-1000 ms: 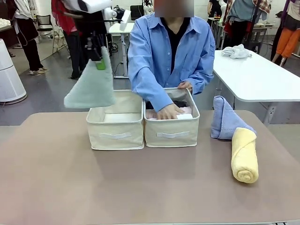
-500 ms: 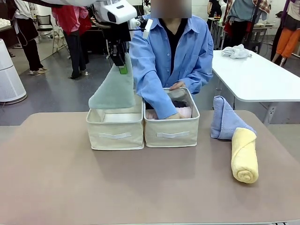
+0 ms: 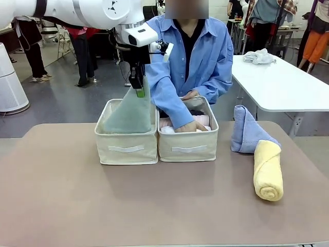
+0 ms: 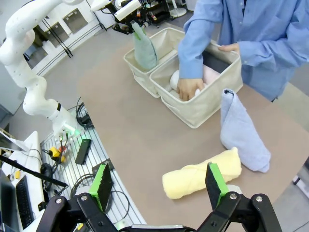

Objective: Sort the towels based on their folding style.
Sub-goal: Pick up one triangle-folded towel and place it in the left Fabric basket.

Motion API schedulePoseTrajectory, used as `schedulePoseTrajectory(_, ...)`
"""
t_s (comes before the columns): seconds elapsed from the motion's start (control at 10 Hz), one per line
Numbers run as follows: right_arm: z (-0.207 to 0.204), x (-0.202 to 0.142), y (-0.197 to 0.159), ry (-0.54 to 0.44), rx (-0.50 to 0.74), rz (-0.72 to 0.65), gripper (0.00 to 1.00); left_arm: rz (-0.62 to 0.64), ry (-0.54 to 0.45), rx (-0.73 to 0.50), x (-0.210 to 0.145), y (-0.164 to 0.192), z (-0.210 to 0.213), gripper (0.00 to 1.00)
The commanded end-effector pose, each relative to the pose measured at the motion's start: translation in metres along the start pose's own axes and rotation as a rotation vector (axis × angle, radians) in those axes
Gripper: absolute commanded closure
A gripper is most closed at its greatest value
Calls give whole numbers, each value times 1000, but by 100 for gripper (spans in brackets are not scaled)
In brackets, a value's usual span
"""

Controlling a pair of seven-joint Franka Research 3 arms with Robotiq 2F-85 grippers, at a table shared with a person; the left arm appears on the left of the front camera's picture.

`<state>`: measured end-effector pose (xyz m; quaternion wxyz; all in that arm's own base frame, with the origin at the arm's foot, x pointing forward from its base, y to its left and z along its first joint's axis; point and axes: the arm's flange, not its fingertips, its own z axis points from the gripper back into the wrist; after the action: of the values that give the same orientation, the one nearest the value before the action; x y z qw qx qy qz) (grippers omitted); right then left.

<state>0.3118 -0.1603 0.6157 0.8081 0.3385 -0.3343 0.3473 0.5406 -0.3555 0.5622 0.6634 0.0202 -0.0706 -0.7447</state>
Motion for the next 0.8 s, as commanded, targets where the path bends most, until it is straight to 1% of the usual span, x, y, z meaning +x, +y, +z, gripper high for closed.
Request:
schedulePoseTrajectory(0.0,-1,0,0,-13,10,10,0,29,-29,-7,3,-7,-8,81)
schedulePoseTrajectory(0.4,-1,0,0,-13,10,10,0,71,-16,-29,8,-17,-43,81)
schedulePoseTrajectory(0.7,-1,0,0,-13,10,10,0,67,34,-88,10,-25,-71,81)
